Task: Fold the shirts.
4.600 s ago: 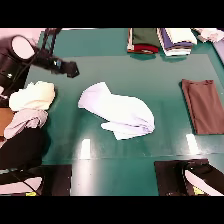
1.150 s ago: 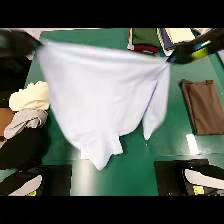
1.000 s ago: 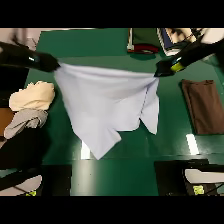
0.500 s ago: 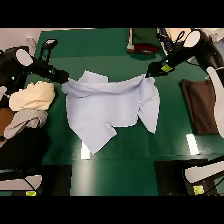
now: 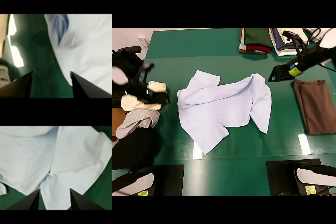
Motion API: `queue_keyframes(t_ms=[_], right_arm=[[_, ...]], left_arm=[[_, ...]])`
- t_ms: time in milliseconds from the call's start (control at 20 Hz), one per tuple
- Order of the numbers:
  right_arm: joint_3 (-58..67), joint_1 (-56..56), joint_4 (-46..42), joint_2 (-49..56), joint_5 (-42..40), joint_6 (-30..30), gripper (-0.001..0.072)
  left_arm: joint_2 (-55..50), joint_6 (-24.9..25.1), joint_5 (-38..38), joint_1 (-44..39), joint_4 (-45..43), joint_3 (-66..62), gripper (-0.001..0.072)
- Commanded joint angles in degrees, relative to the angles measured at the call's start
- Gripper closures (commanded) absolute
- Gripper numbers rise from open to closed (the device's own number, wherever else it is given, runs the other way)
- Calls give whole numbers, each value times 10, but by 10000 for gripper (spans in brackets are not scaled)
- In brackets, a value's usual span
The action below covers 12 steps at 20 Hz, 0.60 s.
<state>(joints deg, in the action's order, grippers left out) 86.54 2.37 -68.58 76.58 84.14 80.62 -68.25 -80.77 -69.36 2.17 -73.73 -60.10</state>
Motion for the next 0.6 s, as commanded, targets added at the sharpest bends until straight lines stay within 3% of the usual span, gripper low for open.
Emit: queue_keyframes(t_ms=[0, 150, 250, 500, 550], right_arm=[[-86, 2, 2, -67, -31, -1, 282], [-135, 1, 46, -98, -52, -1, 282], [-154, 2, 60, -112, -66, -1, 282], [-159, 2, 61, -124, -64, -1, 282], [-159, 1, 60, -124, -60, -1, 282]], left_arm=[[59, -2, 46, 8, 75, 173, 159], [60, 4, 109, 8, 158, 250, 160], [60, 34, 145, 4, 214, 272, 160], [48, 9, 214, -69, 220, 284, 161], [47, 6, 216, -77, 222, 283, 195]])
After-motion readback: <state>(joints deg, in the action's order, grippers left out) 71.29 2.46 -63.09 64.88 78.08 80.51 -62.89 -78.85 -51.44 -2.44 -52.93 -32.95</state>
